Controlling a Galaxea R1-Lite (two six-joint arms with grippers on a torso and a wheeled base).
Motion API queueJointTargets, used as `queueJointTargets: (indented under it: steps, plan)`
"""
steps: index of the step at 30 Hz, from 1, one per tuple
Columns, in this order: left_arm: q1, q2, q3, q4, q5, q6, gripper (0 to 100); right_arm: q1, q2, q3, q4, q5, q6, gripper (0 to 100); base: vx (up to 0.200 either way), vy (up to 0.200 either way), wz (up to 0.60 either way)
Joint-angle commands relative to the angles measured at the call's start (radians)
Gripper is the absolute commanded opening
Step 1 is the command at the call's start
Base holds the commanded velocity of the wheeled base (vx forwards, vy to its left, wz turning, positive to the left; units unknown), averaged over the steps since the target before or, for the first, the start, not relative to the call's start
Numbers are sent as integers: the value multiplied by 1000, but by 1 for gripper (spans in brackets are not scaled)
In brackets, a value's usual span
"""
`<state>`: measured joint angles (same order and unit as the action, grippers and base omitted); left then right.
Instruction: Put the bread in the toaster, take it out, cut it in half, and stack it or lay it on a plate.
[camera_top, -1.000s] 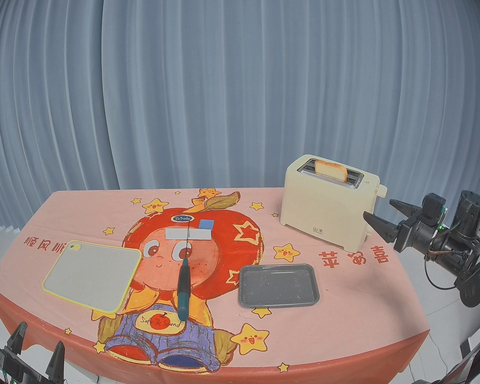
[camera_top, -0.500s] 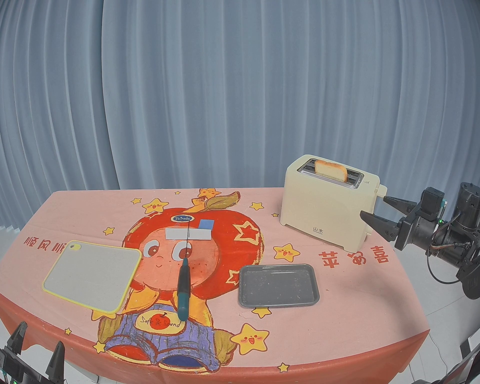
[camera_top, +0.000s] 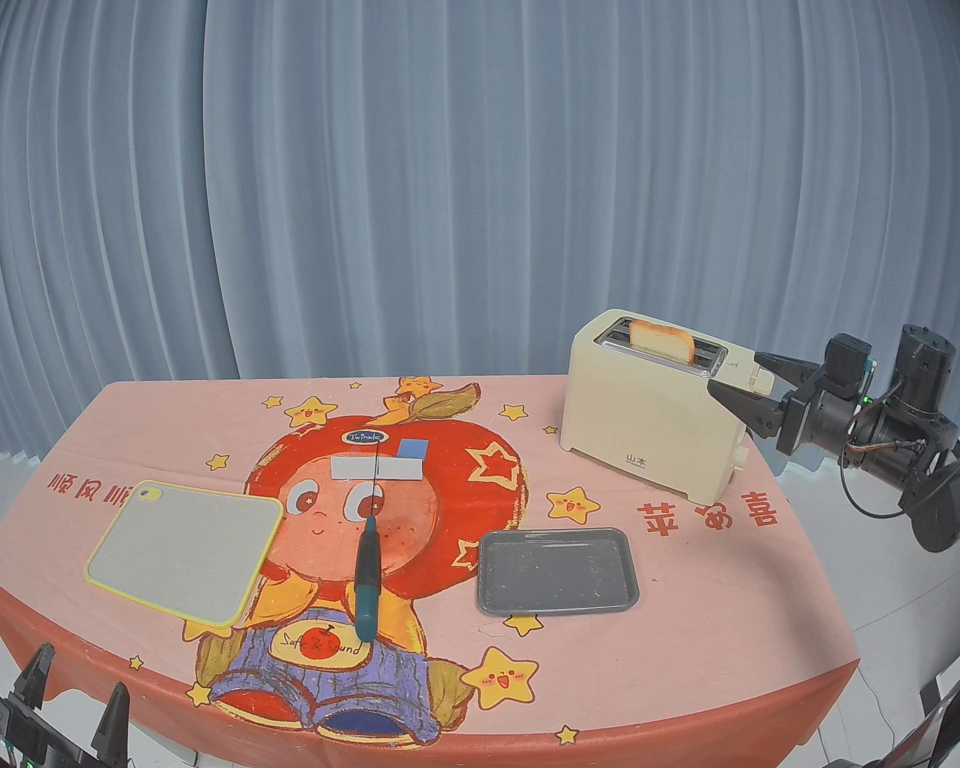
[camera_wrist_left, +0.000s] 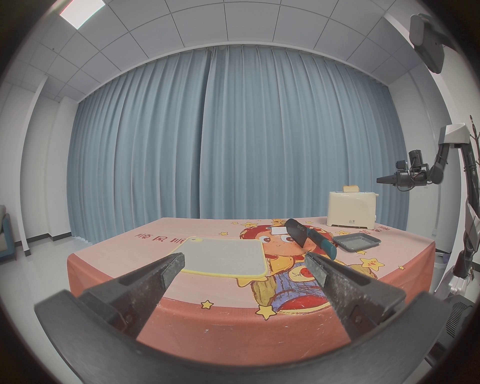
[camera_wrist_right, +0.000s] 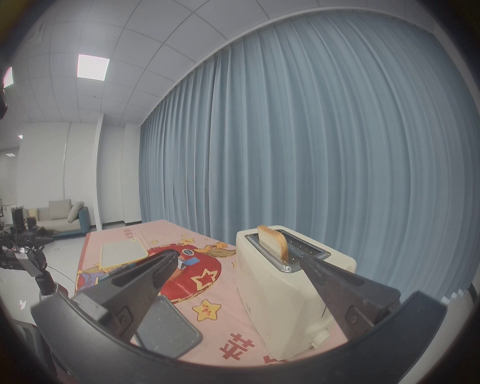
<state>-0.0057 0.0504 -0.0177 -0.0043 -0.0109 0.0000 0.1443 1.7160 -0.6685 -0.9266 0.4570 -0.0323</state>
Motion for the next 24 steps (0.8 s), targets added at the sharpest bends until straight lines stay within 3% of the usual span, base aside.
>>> queueJointTargets:
  steps: [1, 9, 16, 24]
  plan:
    - [0, 0, 18, 0, 0, 0, 100, -8, 39, -77, 43, -1, -18, 100, 0, 0, 0]
    - [0, 0, 18, 0, 0, 0, 100, -9, 93, -273, 209, -3, -103, 100, 0, 0, 0]
    - [0, 0, 18, 0, 0, 0, 100, -20, 166, -425, 315, -4, -116, 100, 0, 0, 0]
    - [0, 0, 18, 0, 0, 0, 100, -43, 232, -456, 330, -4, -199, 100, 0, 0, 0]
